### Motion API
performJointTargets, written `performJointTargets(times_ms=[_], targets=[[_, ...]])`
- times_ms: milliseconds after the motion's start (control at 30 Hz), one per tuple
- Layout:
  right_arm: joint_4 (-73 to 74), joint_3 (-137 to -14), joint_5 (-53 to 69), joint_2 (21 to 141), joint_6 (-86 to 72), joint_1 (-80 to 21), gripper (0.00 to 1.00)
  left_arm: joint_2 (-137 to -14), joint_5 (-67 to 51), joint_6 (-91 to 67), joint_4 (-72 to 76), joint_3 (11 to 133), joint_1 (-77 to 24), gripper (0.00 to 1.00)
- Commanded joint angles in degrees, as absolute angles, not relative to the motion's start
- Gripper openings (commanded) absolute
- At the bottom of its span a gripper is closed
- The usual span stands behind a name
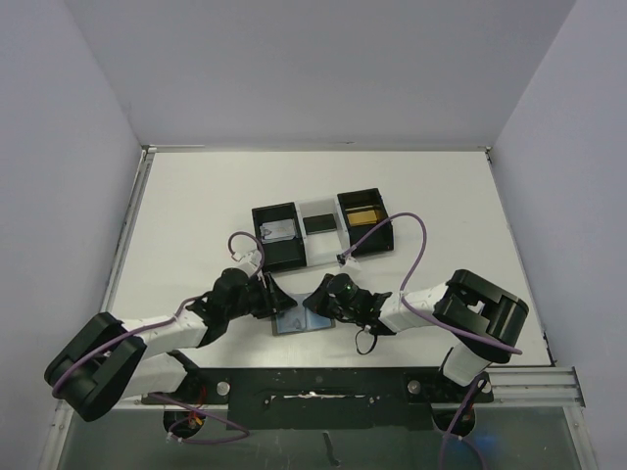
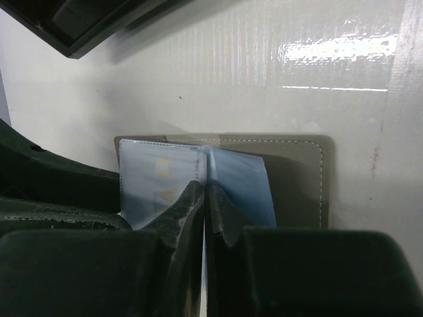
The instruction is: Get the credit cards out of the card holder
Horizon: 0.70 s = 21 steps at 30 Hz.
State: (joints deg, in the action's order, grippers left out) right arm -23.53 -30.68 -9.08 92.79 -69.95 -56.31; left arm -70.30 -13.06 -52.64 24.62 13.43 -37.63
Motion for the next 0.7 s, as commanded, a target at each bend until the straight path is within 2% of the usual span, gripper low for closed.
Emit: performJointTargets(times_ms=[0,333,667], targets=[[-16.82,-29.24,-9.13,92.23,-67.94,-56.06,0.03,-67.15,-14.14,-53.04,24.13,14.0,-38.03,0.37],[-18.07,-31.44,-5.96,86.66,-62.1,-56.0,0.22,-66.41,-18.63,-52.33,23.21,14.03,-38.04,0.38],[-10.4,-32.14,-12.36,77.51,-61.42,-56.02,0.38,-66.26,-18.75,-53.38,23.96,14.1,-38.09,0.38]])
